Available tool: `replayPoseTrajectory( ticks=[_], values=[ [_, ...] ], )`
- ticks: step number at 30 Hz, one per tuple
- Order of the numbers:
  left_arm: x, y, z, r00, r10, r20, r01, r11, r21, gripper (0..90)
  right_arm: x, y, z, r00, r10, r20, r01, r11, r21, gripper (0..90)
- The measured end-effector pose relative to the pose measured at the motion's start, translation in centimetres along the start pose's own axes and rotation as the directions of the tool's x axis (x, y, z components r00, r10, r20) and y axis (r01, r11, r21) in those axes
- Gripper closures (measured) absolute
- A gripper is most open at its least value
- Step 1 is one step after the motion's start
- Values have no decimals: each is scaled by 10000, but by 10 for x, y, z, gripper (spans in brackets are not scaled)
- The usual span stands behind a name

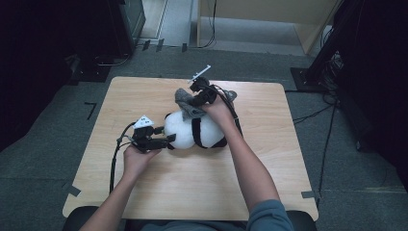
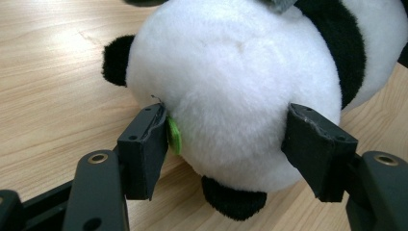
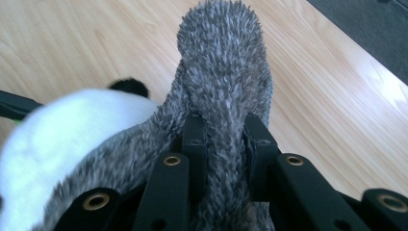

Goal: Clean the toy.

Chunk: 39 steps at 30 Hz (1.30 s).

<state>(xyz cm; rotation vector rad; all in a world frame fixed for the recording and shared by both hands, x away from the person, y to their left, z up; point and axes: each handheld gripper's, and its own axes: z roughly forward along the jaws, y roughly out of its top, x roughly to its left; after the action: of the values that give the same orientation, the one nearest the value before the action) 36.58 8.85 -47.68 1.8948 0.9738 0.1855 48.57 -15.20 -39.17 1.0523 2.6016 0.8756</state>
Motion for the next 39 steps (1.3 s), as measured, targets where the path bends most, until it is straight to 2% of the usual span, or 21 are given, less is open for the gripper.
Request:
replayPoseTrajectory(
  ticks=[7, 13, 16, 19, 24, 27, 31, 32, 39],
  values=[
    [0, 0, 1, 10000, 21, -60, -21, 10000, 48, 335, -24, -17, -10, 9983, 571, 93, -569, 9982, -161, 756],
    [-3, -2, 5, 9986, 421, -327, -407, 9983, 424, 355, -38, -27, -15, 9949, 929, 388, -921, 9955, -236, 755],
    [-3, -2, 7, 9992, 311, -247, -302, 9988, 389, 357, -43, -32, -18, 9920, 1229, 272, -1219, 9919, -363, 756],
    [-3, 0, 10, 9997, 250, 21, -251, 9993, 276, 356, -45, -35, -18, 9905, 1364, 190, -1356, 9901, -361, 758],
    [-2, 5, 12, 9989, 118, 456, -118, 9999, 2, 332, -44, -35, -18, 9918, 1268, 186, -1260, 9913, -381, 760],
    [-2, 9, 19, 9963, 14, 857, -30, 9998, 179, 275, -43, -34, -16, 9920, 1259, 118, -1254, 9913, -407, 761],
    [-5, 11, 26, 9973, 296, 678, -312, 9993, 225, 217, -40, -33, -15, 9930, 1168, 169, -1159, 9923, -433, 764],
    [-4, 11, 26, 9974, 243, 682, -259, 9994, 232, 226, -40, -32, -15, 9934, 1135, 156, -1128, 9928, -408, 764],
    [-6, 12, 23, 9983, 285, 503, -308, 9984, 467, 497, -40, -33, -14, 9933, 1153, 96, -1148, 9925, -410, 763]
  ],
)
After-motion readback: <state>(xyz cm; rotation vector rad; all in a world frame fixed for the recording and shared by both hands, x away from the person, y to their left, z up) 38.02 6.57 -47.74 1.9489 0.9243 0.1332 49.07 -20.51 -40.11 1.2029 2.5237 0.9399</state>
